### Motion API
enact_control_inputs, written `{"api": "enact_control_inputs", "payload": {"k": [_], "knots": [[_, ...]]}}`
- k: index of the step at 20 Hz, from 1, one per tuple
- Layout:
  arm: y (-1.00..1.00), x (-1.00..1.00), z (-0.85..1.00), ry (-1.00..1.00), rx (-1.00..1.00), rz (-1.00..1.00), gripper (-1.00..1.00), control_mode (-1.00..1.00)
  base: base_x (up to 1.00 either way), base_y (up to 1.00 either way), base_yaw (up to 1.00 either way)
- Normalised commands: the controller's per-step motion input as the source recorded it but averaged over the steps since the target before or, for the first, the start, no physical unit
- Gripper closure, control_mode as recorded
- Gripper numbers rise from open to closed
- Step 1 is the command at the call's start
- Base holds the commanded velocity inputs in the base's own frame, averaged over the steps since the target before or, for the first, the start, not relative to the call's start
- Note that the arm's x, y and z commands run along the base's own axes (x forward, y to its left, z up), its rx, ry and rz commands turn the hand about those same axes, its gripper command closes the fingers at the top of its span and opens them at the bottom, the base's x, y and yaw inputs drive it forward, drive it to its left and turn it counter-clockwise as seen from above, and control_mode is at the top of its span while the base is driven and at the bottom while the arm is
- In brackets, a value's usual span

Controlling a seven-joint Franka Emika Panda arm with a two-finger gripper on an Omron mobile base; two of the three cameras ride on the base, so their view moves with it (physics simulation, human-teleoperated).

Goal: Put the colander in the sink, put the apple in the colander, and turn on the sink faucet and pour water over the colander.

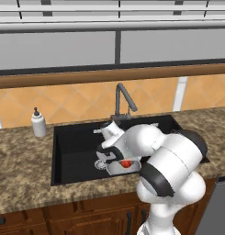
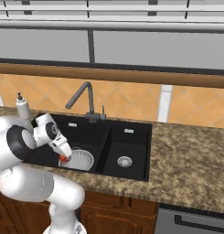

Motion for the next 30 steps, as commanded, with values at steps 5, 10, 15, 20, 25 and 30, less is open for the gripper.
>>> {"api": "enact_control_inputs", "payload": {"k": [5, 10, 15, 20, 25, 30], "knots": [[-0.03, 0.0, -0.37, -0.06, 0.0, -0.06, 1.0, -1.0, 0.0, 0.0, 0.0], [-0.03, 0.09, -0.25, -0.07, 0.0, -0.05, 1.0, -1.0, 0.0, 0.0, 0.0], [-0.03, 0.23, -0.23, -0.06, 0.0, -0.03, 1.0, -1.0, 0.0, 0.0, 0.0], [0.0, 0.3, -0.16, -0.03, 0.0, -0.01, 1.0, -1.0, 0.0, 0.0, 0.0], [0.0, 0.18, -0.12, -0.04, 0.0, 0.0, 1.0, -1.0, 0.0, 0.0, 0.0], [0.0, 0.01, -0.13, -0.03, -0.01, 0.0, -1.0, -1.0, 0.0, 0.0, 0.0]]}}
